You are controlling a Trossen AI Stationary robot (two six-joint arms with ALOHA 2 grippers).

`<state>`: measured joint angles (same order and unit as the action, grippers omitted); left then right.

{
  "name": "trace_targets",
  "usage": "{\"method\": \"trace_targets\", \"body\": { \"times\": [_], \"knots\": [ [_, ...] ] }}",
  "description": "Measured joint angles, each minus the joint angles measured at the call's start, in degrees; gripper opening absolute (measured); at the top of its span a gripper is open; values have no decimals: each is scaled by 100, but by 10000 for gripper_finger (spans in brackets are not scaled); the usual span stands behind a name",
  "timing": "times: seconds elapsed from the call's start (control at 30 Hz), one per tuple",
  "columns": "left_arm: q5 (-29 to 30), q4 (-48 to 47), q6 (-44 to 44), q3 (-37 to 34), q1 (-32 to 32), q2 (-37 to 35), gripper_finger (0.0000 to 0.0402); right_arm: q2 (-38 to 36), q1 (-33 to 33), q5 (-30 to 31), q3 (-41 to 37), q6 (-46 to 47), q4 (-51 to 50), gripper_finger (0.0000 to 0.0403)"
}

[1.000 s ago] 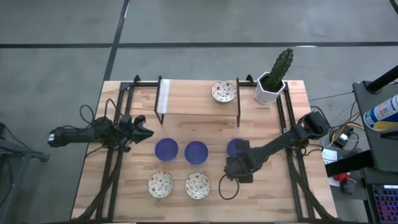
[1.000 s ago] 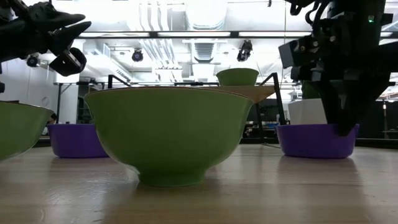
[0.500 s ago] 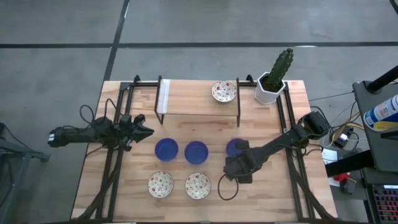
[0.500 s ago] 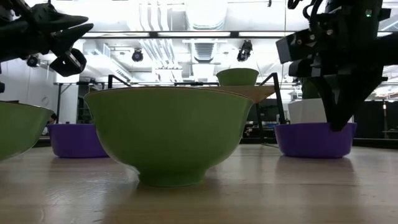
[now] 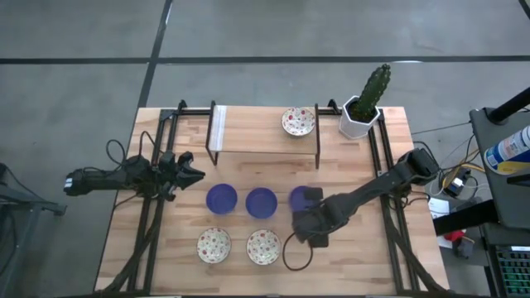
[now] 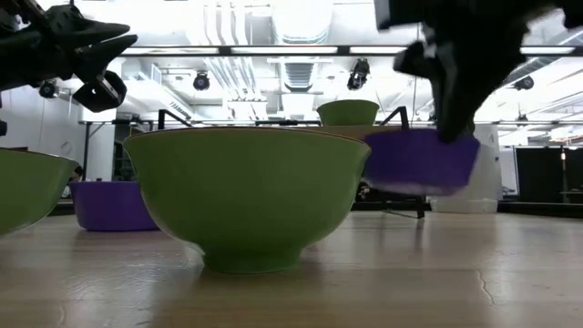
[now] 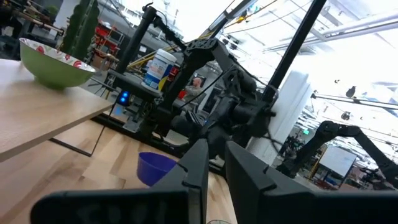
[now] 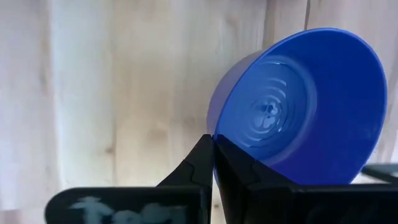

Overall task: Pick & Place Mini bowls
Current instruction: Put the right blue bowl on the shelf

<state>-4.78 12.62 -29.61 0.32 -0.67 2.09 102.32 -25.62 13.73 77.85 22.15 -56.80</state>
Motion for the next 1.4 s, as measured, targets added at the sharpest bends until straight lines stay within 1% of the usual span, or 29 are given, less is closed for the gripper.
{"method": "trace_targets", "body": {
  "times": [0.33, 0.6, 0.83, 0.93, 1.4],
  "knots": [
    [0, 0, 2, 0, 2, 0, 48, 0, -1, 263, 727, -467, -24, 8],
    [0, -20, 2, 0, 2, 0, 48, 0, -1, 473, 1035, -804, -38, 8],
    [0, -22, 2, 0, 1, 0, 48, 0, 1, 1147, 1289, -1458, -39, 8],
    [0, -22, 2, 0, 2, 0, 48, 0, 29, 1329, 1464, -1759, -39, 8],
    [-2, -84, 2, 0, 2, 0, 48, 0, 698, 1347, 2677, -2679, -35, 8]
  ]
}}
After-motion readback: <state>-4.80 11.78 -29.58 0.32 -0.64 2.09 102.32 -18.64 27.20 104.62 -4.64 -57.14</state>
